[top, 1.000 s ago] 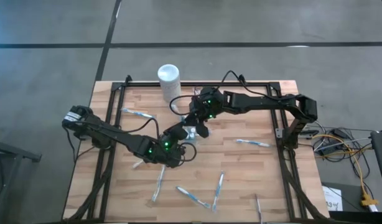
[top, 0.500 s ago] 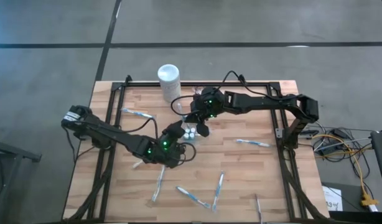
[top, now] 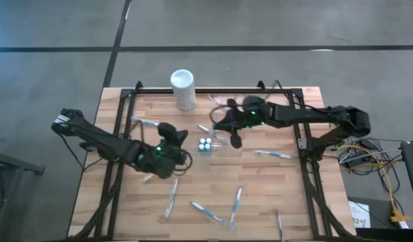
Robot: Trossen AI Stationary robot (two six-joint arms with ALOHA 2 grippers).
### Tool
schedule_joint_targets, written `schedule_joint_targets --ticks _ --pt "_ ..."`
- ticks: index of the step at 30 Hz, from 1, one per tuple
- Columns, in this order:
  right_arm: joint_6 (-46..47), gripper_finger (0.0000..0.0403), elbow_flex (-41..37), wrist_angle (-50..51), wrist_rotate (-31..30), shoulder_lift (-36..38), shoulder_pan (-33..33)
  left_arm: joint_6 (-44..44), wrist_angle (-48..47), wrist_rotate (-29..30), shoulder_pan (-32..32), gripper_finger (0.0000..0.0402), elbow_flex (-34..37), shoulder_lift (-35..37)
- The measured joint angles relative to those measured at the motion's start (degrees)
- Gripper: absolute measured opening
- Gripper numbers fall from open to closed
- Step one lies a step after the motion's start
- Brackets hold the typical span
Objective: Pick & Place toothbrushing station
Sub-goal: Put the blue toothbrush into the transparent organizer
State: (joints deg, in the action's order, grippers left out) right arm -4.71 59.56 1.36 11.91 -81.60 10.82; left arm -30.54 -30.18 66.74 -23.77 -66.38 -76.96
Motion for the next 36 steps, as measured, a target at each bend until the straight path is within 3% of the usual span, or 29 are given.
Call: schedule_joint_targets --ticks 3,5,11,16,19,24,36 --pt "1.46 0.0012 -8.31 -7.15 -0.19 4.86 -0.1 13.95 -2.58 -12.27 0.47 0.0041 0.57 4.18" --pt "3.58 0.0012 -13.45 -13.12 -0.67 7.47 -0.08 18.39 0.31 -20.11 1.14 0.0027 2.48 6.76" --pt "6.73 0.0012 -24.37 -24.71 -3.27 8.93 -0.1 21.55 23.28 -45.19 4.81 0.0007 15.41 15.0" --pt "8.13 0.0012 -28.74 -30.7 -4.81 7.43 -0.87 27.33 41.6 -57.57 11.17 0.0004 28.6 21.12" --pt "8.35 0.0012 -29.2 -30.88 -6.06 6.26 -1.73 29.88 47.96 -60.88 14.39 0.0004 34.84 23.65" --pt "9.22 0.0012 -28.35 -30.65 -7.83 2.21 -3.09 32.79 53.85 -61.3 17.03 0.0003 41.03 25.47" --pt "12.27 0.0013 -26.18 -30.85 -13.77 -7.37 -3.75 34.96 55.22 -61.06 17.38 0.0008 41.97 27.14"
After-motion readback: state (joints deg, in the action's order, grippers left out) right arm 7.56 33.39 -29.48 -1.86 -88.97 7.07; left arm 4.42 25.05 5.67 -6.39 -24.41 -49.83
